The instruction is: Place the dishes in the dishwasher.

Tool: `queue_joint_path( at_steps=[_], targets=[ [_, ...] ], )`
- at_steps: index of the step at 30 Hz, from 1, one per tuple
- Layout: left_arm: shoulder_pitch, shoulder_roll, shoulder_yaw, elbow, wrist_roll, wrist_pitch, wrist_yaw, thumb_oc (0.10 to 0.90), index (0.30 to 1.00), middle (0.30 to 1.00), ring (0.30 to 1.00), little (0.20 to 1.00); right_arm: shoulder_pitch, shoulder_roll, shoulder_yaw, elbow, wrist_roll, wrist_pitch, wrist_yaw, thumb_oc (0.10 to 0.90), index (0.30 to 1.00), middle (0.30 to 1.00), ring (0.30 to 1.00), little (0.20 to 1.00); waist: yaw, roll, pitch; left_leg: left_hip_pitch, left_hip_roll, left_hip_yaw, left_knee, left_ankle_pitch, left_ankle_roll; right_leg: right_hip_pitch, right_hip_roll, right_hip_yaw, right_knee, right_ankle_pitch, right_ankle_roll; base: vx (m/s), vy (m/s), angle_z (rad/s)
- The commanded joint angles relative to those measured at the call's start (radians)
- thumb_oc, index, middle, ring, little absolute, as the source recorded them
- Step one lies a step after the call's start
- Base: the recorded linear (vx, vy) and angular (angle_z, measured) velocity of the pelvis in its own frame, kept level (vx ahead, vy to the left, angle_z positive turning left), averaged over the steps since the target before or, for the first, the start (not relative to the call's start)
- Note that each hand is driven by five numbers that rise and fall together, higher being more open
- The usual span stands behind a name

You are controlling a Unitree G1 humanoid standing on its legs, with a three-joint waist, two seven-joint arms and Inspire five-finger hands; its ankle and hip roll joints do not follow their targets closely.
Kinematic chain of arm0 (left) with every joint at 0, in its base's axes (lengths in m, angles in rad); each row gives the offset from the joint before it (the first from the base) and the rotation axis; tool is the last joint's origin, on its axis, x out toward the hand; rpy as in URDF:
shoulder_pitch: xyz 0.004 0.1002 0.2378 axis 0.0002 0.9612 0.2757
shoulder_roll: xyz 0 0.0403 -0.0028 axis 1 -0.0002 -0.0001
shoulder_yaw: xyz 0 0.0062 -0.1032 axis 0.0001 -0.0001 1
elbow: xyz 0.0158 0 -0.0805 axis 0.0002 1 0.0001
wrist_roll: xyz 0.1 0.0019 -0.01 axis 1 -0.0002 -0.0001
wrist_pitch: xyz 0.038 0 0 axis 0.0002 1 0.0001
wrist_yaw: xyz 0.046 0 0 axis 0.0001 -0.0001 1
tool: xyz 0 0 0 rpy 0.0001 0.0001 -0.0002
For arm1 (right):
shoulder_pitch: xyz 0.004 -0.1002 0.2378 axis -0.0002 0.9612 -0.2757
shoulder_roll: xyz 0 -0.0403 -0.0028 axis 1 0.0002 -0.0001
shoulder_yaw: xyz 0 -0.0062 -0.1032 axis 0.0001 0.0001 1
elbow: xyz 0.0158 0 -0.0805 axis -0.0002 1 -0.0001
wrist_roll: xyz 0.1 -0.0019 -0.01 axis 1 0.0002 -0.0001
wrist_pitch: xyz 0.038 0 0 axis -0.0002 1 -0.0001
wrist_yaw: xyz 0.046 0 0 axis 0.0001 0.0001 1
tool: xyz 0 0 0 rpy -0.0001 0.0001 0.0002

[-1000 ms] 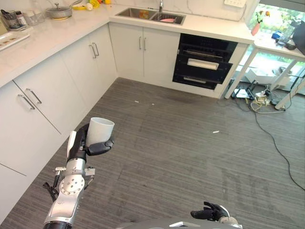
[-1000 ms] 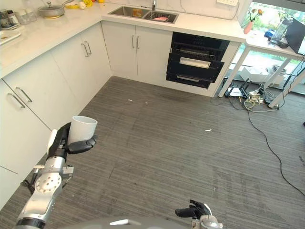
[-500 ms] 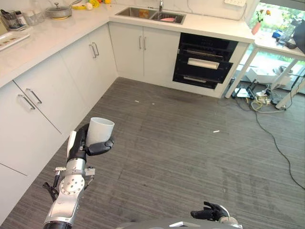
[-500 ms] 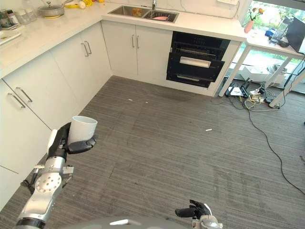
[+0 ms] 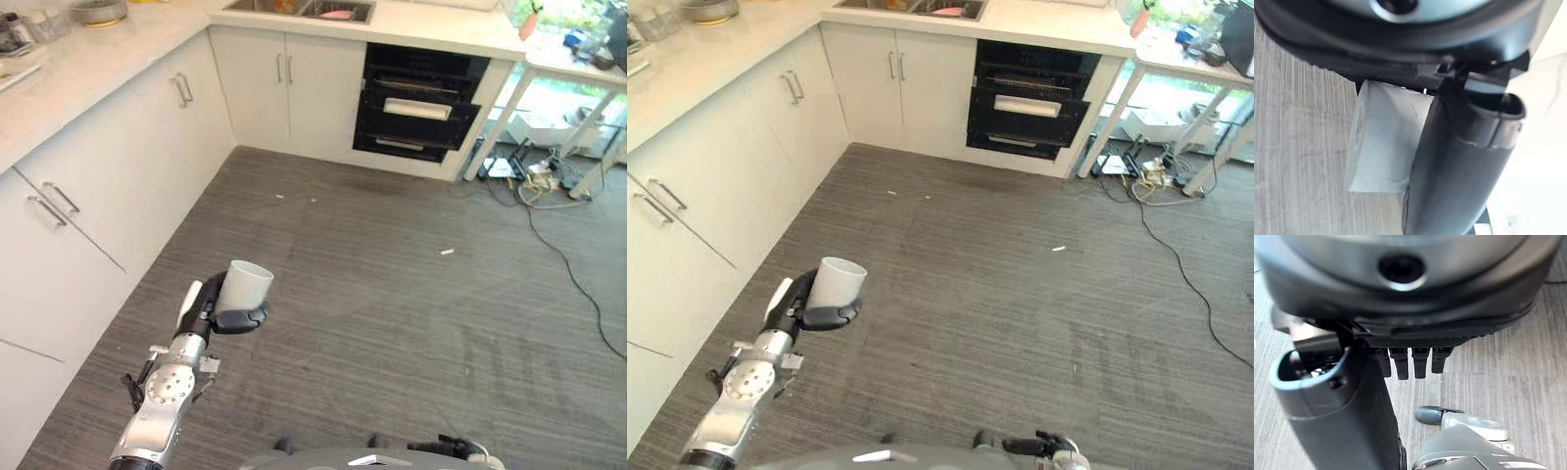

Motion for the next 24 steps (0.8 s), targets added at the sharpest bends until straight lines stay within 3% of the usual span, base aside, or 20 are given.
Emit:
queue_joint_path(
  at_steps=[1, 4, 6, 8, 10, 15, 18, 21, 22, 23, 24],
  targets=[
    [-0.120, 0.035, 0.022, -0.160, 0.011, -0.092, 0.024, 0.400, 0.300, 0.300, 0.300, 0.300, -0.066, -0.038, 0.025, -0.057, 0.008, -0.029, -0.016, 0.800, 0.900, 0.900, 0.900, 0.900, -0.021, 0.021, 0.041, -0.020, -0.045, 0.088, 0.054, -0.055, 0.027, -0.106, -0.056, -0.058, 0.356, -0.023, 0.063, 0.06, 0.084, -0.17],
    [-0.148, 0.033, -0.010, -0.148, 0.018, -0.093, 0.024, 0.400, 0.300, 0.300, 0.300, 0.300, -0.083, -0.031, 0.070, -0.128, -0.002, -0.047, -0.033, 0.800, 0.900, 0.900, 0.900, 0.900, -0.041, 0.017, 0.055, 0.016, -0.044, 0.055, 0.033, -0.062, 0.026, -0.197, 0.000, -0.066, 0.268, -0.047, 0.041, 0.15, 0.019, 0.02],
    [-0.155, 0.032, -0.016, -0.145, 0.019, -0.094, 0.025, 0.400, 0.300, 0.300, 0.300, 0.300, -0.081, -0.031, 0.072, -0.143, 0.003, -0.050, -0.037, 0.800, 0.900, 0.900, 0.900, 0.900, -0.051, 0.016, 0.056, 0.030, -0.043, 0.036, 0.024, -0.067, 0.024, -0.201, 0.016, -0.065, 0.228, -0.045, 0.038, 0.13, -0.004, 0.13],
    [-0.170, 0.033, -0.022, -0.140, 0.023, -0.096, 0.031, 0.400, 0.300, 0.300, 0.300, 0.300, -0.081, -0.030, 0.070, -0.167, 0.007, -0.054, -0.046, 0.800, 0.900, 0.900, 0.900, 0.900, -0.067, 0.011, 0.063, 0.056, -0.047, 0.009, 0.017, -0.079, 0.020, -0.228, 0.032, -0.061, 0.137, -0.015, 0.041, 0.25, -0.016, 0.55],
    [-0.172, 0.038, -0.012, -0.139, 0.052, -0.095, 0.039, 0.400, 0.300, 0.300, 0.300, 0.300, -0.076, -0.027, 0.072, -0.192, 0.004, -0.058, -0.049, 0.800, 0.900, 0.900, 0.900, 0.900, -0.073, -0.004, 0.061, 0.102, -0.060, -0.019, 0.008, -0.113, 0.016, -0.249, 0.039, -0.104, 0.025, 0.035, 0.053, 0.34, -0.040, 0.62],
    [-0.143, 0.037, 0.011, -0.150, 0.072, -0.096, 0.040, 0.400, 0.300, 0.300, 0.300, 0.300, -0.066, -0.023, 0.080, -0.199, -0.003, -0.063, -0.045, 0.800, 0.900, 0.900, 0.900, 0.900, -0.067, -0.019, 0.033, 0.154, -0.068, -0.026, 0.010, -0.167, 0.018, -0.209, 0.043, -0.167, -0.033, 0.053, 0.046, 0.29, -0.039, 0.41],
    [-0.137, 0.025, 0.012, -0.140, 0.055, -0.099, 0.052, 0.400, 0.300, 0.300, 0.300, 0.300, -0.058, -0.029, 0.081, -0.185, -0.004, -0.067, -0.050, 0.800, 0.900, 0.900, 0.900, 0.900, -0.073, -0.004, 0.002, 0.186, -0.023, -0.039, 0.038, -0.202, -0.013, -0.185, 0.064, -0.152, -0.005, 0.023, 0.018, 0.44, -0.109, 0.39],
    [-0.120, 0.030, 0.024, -0.139, 0.038, -0.105, 0.056, 0.400, 0.300, 0.300, 0.300, 0.300, -0.051, -0.027, 0.075, -0.173, 0.009, -0.066, -0.048, 0.800, 0.900, 0.900, 0.900, 0.900, -0.079, 0.019, -0.010, 0.171, 0.021, -0.037, 0.146, -0.118, -0.064, -0.155, 0.083, -0.166, 0.026, -0.028, -0.011, 0.37, -0.121, 0.41],
    [-0.119, 0.030, 0.025, -0.140, 0.038, -0.105, 0.056, 0.400, 0.300, 0.300, 0.300, 0.300, -0.051, -0.027, 0.075, -0.173, 0.009, -0.067, -0.048, 0.800, 0.900, 0.900, 0.900, 0.900, -0.081, 0.019, -0.010, 0.169, 0.023, -0.039, 0.151, -0.121, -0.066, -0.154, 0.084, -0.169, 0.027, -0.030, -0.012, 0.24, -0.102, 0.15],
    [-0.106, 0.036, 0.033, -0.144, 0.029, -0.104, 0.054, 0.400, 0.300, 0.300, 0.300, 0.300, -0.049, -0.025, 0.076, -0.170, 0.022, -0.067, -0.046, 0.800, 0.900, 0.900, 0.900, 0.900, -0.079, 0.026, -0.005, 0.141, 0.038, -0.024, 0.234, -0.069, -0.093, -0.127, 0.095, -0.175, 0.034, -0.055, -0.026, 0.29, -0.180, 0.07],
    [-0.086, 0.051, 0.051, -0.159, 0.019, -0.101, 0.054, 0.400, 0.300, 0.300, 0.300, 0.300, -0.050, -0.023, 0.084, -0.167, 0.027, -0.065, -0.047, 0.800, 0.900, 0.900, 0.900, 0.900, -0.056, 0.011, 0.023, 0.036, 0.042, 0.001, 0.483, 0.039, -0.128, -0.068, 0.100, -0.161, 0.033, -0.082, -0.051, 0.26, -0.172, -0.05]
  ],
)
